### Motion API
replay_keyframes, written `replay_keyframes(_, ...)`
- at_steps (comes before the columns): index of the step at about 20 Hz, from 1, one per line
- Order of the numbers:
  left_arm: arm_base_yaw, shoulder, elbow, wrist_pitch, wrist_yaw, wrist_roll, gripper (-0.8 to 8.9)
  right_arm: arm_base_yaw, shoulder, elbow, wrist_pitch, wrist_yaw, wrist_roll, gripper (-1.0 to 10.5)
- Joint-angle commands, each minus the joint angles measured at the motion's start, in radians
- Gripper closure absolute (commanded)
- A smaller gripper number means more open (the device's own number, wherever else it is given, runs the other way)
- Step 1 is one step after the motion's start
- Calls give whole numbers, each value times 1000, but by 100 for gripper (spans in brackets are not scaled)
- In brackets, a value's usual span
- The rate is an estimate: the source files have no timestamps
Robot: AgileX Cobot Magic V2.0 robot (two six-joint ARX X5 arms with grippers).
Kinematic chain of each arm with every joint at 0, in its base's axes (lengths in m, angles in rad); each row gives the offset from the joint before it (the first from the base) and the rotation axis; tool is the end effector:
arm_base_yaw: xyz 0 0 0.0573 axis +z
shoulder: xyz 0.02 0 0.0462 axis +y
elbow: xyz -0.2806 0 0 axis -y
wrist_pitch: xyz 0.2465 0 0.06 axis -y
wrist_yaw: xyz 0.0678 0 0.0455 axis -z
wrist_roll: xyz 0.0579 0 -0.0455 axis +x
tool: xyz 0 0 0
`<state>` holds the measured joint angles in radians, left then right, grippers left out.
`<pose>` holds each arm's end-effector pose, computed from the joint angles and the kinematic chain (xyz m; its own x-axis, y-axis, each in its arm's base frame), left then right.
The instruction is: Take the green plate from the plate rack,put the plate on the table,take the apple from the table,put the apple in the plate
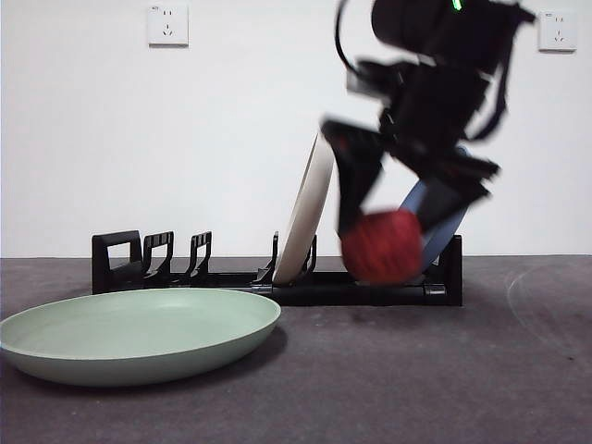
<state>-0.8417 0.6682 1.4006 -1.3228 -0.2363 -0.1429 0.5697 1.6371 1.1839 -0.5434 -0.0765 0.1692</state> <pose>0.0408 -0.0253 0.4177 0.7126 -0.4464 -0.5412 0.5366 0.8438 0.0107 0.2963 0.1950 0.2241 0.4148 0.3565 -0.8372 -0.4455 0.8818 0.1547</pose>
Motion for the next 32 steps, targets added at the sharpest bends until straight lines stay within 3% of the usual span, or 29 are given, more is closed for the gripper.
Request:
replay_keyframes(1,-2,-4,0,4,-1,-6,588,31,9,86,-27,-121,8,866)
replay_keyframes(2,-2,-4,0,4,-1,-6,588,51,9,117,-28,-172,11,868)
replay_keyframes(4,-2,-4,0,4,0,-7,588,109,10,169,-18,-193,11,889)
replay_keyframes(9,-2,-4,0,4,0,-7,588,278,34,179,154,-113,11,889)
replay_keyframes(13,-2,-4,0,3,0,-7,588,352,119,179,171,-76,11,885)
replay_keyframes(16,-2,-4,0,3,0,-7,588,373,204,179,192,-53,11,875)
replay_keyframes(19,-2,-4,0,1,0,-7,588,373,275,179,204,-12,11,617)
replay_keyframes(20,-2,-4,0,1,0,-7,588,373,286,179,204,-7,10,597)
replay_keyframes(23,-2,-4,0,1,0,-7,588,372,298,179,205,27,-1,598)
replay_keyframes(32,-2,-4,0,1,0,-10,588,372,332,179,202,24,-19,598)
